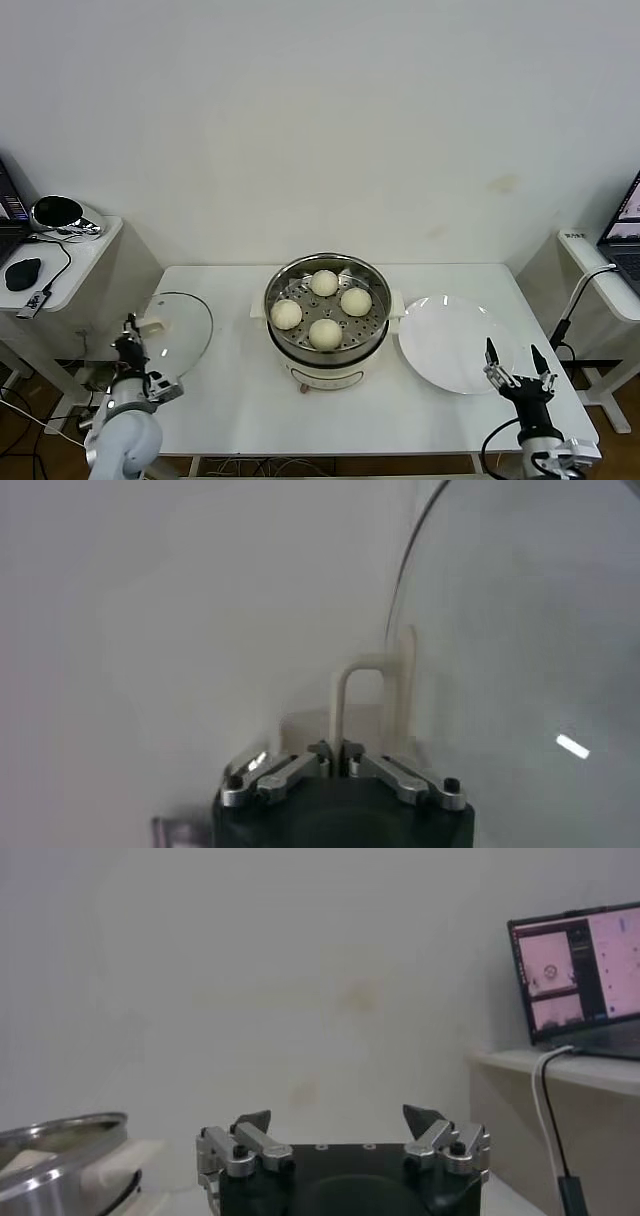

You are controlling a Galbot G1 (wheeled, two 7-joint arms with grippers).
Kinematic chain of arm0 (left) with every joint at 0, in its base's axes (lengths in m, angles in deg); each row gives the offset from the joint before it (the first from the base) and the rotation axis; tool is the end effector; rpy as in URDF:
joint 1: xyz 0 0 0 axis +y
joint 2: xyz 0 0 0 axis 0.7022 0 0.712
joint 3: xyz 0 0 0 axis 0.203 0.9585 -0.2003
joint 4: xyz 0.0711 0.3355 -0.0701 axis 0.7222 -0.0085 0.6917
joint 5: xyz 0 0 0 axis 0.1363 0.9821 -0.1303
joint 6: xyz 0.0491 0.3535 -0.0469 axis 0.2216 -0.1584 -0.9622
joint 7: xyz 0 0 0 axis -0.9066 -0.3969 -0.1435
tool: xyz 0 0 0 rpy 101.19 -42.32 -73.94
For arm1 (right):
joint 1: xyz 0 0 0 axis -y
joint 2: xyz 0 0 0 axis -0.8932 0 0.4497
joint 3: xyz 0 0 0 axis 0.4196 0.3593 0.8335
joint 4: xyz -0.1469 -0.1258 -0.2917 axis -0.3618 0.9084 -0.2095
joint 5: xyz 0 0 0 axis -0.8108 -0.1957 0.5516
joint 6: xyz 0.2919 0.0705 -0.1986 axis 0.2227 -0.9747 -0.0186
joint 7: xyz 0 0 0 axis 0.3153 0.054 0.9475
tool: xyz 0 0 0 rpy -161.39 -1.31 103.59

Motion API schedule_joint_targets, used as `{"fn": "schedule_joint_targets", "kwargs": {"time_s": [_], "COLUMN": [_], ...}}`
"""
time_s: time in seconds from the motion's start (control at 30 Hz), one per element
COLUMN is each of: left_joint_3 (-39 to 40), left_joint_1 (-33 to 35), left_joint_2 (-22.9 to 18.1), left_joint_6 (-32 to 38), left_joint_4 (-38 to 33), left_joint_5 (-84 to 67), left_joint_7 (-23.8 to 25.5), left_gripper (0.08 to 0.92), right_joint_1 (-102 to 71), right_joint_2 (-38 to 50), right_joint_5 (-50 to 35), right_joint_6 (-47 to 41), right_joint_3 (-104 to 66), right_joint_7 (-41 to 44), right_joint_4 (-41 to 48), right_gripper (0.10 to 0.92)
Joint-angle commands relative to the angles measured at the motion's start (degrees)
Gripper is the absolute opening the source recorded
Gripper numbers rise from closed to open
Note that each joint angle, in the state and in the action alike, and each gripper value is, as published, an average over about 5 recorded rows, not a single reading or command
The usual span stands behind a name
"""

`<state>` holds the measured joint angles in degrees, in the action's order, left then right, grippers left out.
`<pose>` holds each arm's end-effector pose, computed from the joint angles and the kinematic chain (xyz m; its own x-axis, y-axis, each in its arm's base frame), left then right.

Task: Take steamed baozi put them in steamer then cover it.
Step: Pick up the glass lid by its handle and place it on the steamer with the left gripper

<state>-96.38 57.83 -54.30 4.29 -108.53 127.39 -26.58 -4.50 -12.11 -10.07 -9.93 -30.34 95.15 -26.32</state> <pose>0.2887 0.1156 -0.3154 -0.9028 -0.4272 0.0490 0.0224 0.0671 0.9975 0.1719 -0.1280 -0.3250 -0.9927 0.1188 -0.0201 0.1139 0.9797 0.1650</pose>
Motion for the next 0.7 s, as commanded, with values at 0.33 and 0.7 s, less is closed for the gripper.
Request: {"fn": "schedule_joint_targets", "kwargs": {"time_s": [0.33, 0.7], "left_joint_3": [14.33, 24.60], "left_joint_1": [-4.62, -12.77], "left_joint_2": [-4.24, -7.42], "left_joint_6": [-13.78, -14.31], "left_joint_4": [-18.69, -11.63], "left_joint_5": [8.53, 11.23], "left_joint_7": [12.82, 13.87], "left_gripper": [0.135, 0.135], "right_joint_1": [1.09, 1.07], "right_joint_2": [-1.77, -4.04], "right_joint_5": [5.30, 8.82], "right_joint_6": [-1.68, -0.31], "right_joint_3": [-0.37, -1.09], "right_joint_7": [-0.50, -0.53], "right_joint_4": [0.05, 2.35], "right_gripper": [0.823, 0.823]}}
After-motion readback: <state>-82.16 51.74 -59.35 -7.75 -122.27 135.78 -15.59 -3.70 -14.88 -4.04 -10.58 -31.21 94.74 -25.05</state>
